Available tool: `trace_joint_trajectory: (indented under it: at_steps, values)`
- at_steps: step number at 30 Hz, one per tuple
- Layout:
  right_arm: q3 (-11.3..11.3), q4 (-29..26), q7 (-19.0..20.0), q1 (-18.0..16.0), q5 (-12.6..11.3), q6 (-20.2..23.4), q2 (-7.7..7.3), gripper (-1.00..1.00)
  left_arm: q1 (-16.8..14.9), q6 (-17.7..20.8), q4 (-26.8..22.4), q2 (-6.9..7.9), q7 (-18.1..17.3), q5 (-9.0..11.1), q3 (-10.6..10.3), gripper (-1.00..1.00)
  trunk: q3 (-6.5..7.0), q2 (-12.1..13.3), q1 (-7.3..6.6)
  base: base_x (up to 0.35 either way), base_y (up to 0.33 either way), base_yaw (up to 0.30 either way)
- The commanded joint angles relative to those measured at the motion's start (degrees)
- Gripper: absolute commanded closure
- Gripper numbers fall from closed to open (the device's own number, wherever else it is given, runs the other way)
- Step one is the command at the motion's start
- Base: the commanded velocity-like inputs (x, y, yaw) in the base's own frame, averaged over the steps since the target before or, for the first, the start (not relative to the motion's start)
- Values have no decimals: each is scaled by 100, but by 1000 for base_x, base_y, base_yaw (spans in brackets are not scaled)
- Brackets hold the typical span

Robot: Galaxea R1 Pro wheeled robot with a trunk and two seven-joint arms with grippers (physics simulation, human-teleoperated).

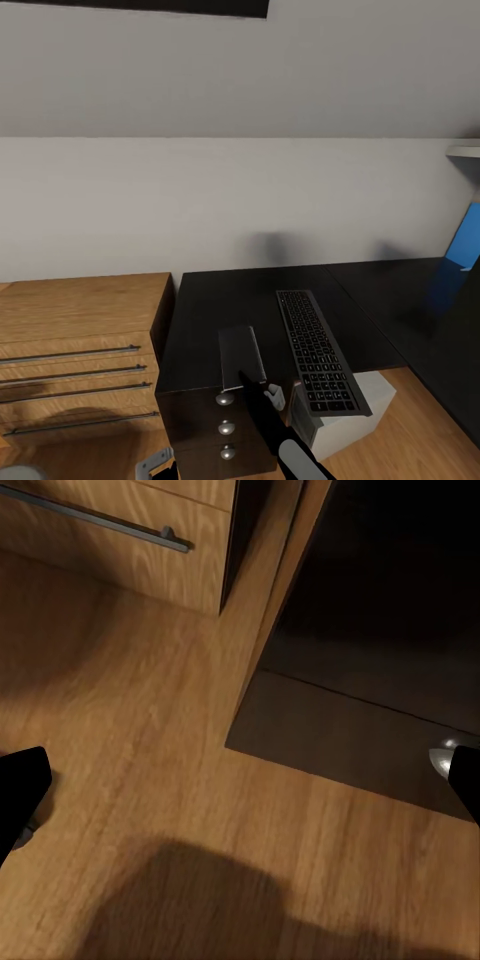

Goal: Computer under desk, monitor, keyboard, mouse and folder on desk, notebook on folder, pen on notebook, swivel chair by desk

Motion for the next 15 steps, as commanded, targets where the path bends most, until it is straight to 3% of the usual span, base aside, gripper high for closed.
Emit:
trace_joint_trajectory:
  at_steps: [1,2,3,15]
  values:
    - [31,6,22,-7,-60,-39,-3,100,-6,-39,0,6,42,56,-44,-100,-5,-3,0,0,0,0]
    - [31,6,21,-7,-59,-41,-3,100,-6,-39,0,6,41,56,-44,-100,-5,-3,0,0,0,0]
    - [31,9,21,-8,-59,-43,-3,-100,-6,-39,0,6,40,56,-44,-100,-5,-3,0,0,0,0]
    - [31,14,27,-8,-59,-43,-3,-100,-6,-39,0,6,35,56,-48,-100,-5,-3,0,-1,0,0]
